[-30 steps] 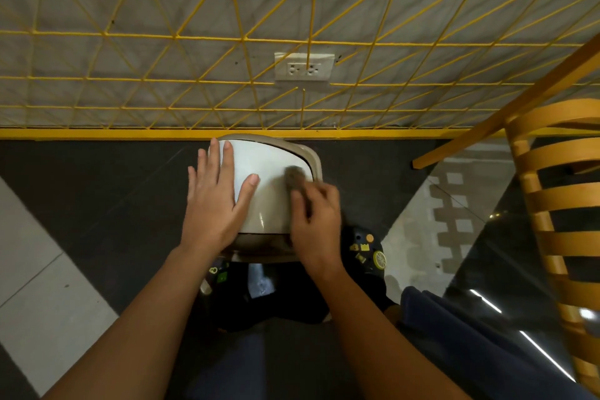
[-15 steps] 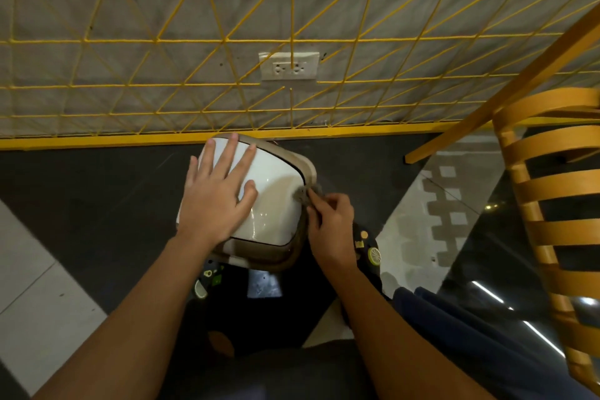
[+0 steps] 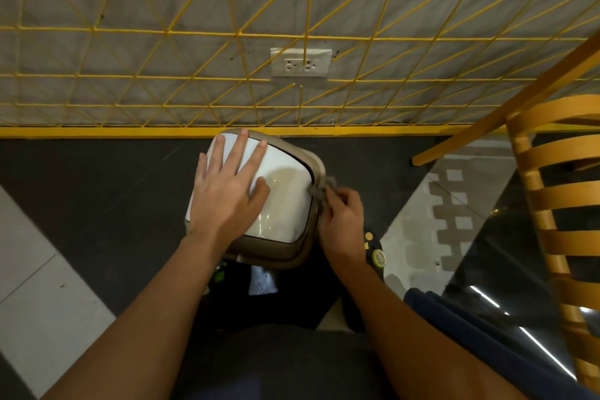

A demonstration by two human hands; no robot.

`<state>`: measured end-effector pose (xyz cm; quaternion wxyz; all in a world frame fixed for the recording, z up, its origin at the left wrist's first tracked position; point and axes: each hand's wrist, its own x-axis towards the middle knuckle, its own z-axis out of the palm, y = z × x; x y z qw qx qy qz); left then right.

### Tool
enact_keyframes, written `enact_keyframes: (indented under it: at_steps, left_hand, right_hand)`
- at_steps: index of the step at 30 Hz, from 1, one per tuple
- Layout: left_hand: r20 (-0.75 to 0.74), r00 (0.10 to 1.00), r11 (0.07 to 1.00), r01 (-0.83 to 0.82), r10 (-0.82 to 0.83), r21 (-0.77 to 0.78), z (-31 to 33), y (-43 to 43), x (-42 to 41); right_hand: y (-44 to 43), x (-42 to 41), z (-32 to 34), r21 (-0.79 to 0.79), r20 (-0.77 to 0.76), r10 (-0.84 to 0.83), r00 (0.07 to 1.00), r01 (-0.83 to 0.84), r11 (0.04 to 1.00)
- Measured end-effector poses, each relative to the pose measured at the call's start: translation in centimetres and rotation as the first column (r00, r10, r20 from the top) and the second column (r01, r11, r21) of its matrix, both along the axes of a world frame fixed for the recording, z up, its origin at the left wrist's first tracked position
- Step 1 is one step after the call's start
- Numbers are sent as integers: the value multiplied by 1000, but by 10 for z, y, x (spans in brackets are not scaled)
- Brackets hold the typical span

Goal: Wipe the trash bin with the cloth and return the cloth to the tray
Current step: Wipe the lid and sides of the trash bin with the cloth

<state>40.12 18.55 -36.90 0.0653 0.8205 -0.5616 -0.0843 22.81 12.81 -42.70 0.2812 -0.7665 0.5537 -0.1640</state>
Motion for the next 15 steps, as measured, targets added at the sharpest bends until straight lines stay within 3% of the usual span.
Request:
enact_keyframes:
  at_steps: [2, 7, 10, 13, 15]
  left_hand:
    - [-4, 1000, 1000, 12, -12, -10, 0, 0, 0]
    - [3, 1000, 1000, -7, 7, -27, 0, -2, -3]
    - [5, 1000, 1000, -21, 21, -21, 0, -2, -5]
    - [14, 999, 999, -31, 31, -6, -1, -2, -5]
    - [20, 999, 1000, -29, 29, 11, -2, -2, -4]
  right_hand:
    - [-22, 8, 3, 40, 28, 12, 1000, -14, 999]
    - [-39, 8, 3, -84, -123, 91, 988, -101, 991]
    - [-3, -5, 2, -2, -22, 130, 991, -130, 992]
    - [42, -18, -5, -70, -14, 155, 988, -155, 985]
    - [61, -22, -1, -13, 26, 136, 990, -135, 991]
